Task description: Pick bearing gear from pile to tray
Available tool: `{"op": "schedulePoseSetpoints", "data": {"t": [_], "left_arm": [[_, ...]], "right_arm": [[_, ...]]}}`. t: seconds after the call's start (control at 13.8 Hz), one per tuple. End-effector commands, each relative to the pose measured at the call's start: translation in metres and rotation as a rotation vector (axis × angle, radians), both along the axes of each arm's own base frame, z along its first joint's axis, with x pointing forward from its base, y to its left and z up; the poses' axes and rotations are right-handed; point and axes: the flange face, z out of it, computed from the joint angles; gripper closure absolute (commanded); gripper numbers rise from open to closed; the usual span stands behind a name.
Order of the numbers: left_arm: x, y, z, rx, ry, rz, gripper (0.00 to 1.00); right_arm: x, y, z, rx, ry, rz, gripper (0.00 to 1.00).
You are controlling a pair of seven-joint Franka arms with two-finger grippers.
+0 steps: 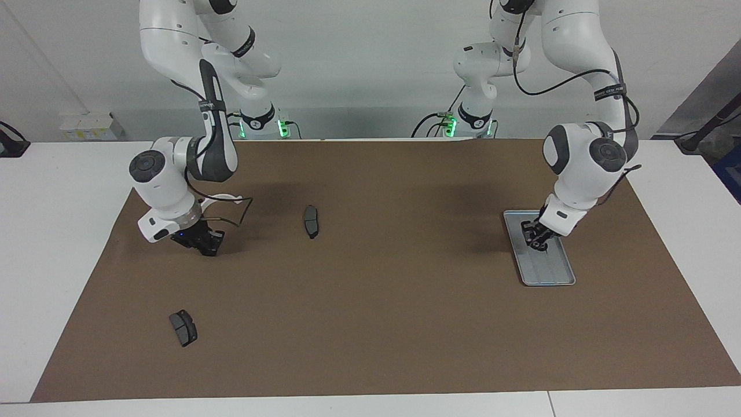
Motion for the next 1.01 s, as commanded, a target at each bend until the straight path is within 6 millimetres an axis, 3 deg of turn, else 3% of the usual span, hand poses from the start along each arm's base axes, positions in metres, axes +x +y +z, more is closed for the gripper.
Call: {"op": "schedulePoseSetpoints", "data": {"t": [0.0, 0.14, 0.29, 0.43, 0.51, 0.72, 0.8, 0.94], "left_arm": [[-0.030, 0.025, -0.007, 0.008, 0.040, -0.067, 0.76], [-0.041, 0.048, -0.013, 0.001, 0.059, -0.120, 0.69], [-0.048, 0.055, -0.017, -0.002, 0.069, -0.137, 0.57], [-0.047, 0.053, -0.017, -0.002, 0.069, -0.141, 0.25], [-0.047, 0.051, -0.016, -0.001, 0.067, -0.144, 0.16], [-0.033, 0.038, -0.007, 0.004, 0.015, -0.143, 0.13], [-0.026, 0.023, -0.001, 0.006, -0.012, -0.135, 0.13], [-0.021, -0.017, 0.004, 0.008, -0.033, -0.071, 0.13]], "right_arm": [[0.004, 0.044, 0.028, 0.026, -0.022, -0.020, 1.00], [0.012, 0.108, 0.043, 0.038, -0.031, -0.083, 1.00], [0.006, 0.185, 0.047, 0.059, -0.054, -0.158, 1.00], [-0.008, 0.270, 0.047, 0.094, -0.076, -0.209, 1.00], [-0.016, 0.306, 0.049, 0.112, -0.086, -0.235, 1.00], [-0.035, 0.403, 0.027, 0.135, -0.082, -0.254, 1.00], [-0.035, 0.427, 0.021, 0.133, -0.091, -0.251, 0.99], [-0.024, 0.451, 0.018, 0.138, -0.119, -0.272, 0.94]]}}
